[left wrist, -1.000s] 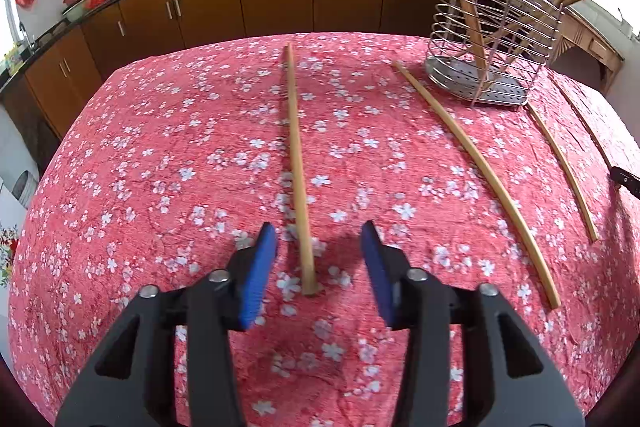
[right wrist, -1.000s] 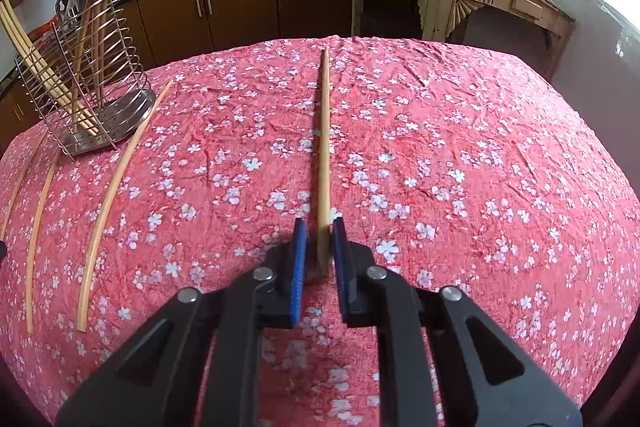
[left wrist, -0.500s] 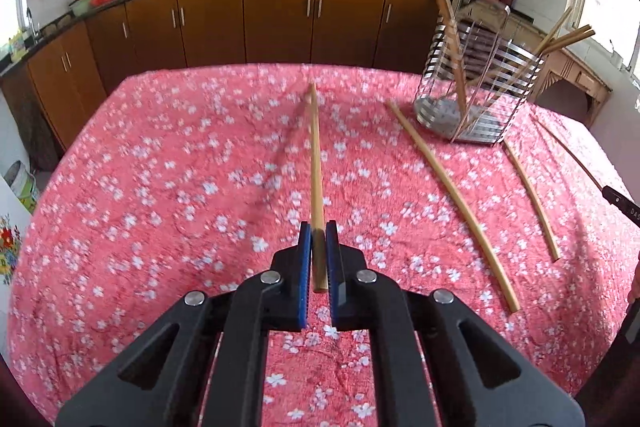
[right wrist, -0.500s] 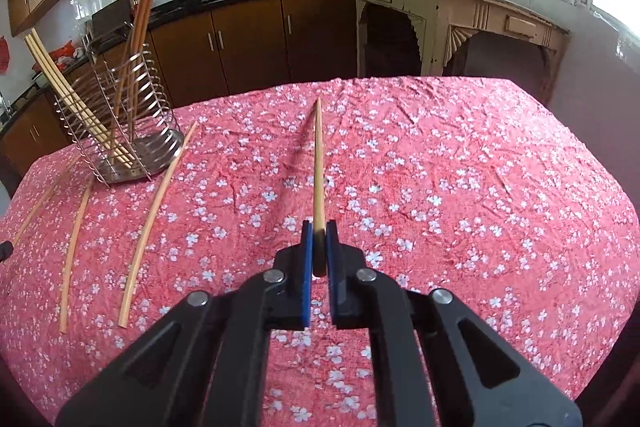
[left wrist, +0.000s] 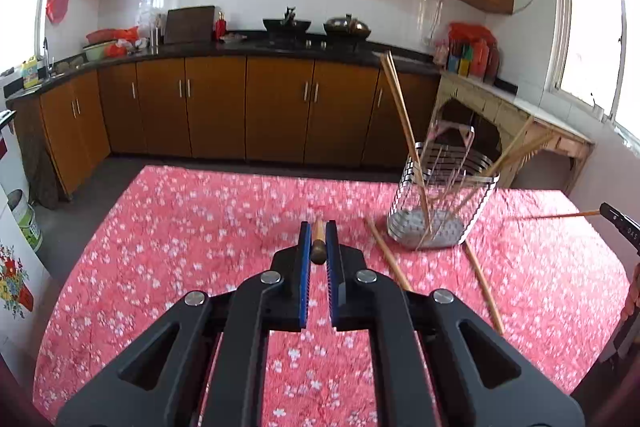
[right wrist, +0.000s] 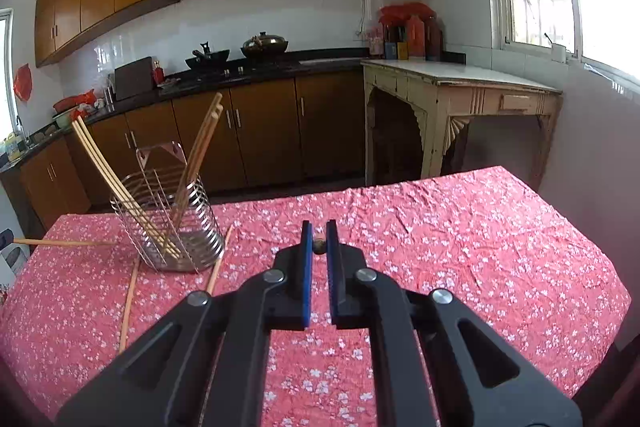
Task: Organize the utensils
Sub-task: 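Lift both held chopsticks and carry them over the wire holder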
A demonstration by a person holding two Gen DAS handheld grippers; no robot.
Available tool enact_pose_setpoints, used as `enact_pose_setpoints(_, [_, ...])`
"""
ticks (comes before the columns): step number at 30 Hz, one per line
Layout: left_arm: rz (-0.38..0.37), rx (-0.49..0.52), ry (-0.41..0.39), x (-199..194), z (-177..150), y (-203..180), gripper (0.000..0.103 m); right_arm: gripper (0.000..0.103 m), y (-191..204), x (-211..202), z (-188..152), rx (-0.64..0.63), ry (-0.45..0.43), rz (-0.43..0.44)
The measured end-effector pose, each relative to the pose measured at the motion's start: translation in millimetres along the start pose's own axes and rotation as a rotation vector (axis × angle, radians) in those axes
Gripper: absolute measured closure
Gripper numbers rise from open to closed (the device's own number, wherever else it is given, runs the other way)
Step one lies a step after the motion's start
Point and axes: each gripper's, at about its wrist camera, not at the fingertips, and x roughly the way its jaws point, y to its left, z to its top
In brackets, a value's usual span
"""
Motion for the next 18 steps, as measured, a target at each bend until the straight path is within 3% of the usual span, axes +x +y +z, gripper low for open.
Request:
enact_pose_setpoints(8, [0.015,-0.017,-0.081,-10.3,35.2,-1.6,0.096,0.096,7.3,-15.6,37.0,0.01,-0.081,0.034])
enact_pose_setpoints(18, [0.024,-0.006,-0.134,-24.3,53.9,-5.6,0.096,0.096,16.5,-40.7,66.4,-0.001,-0.143,0.087])
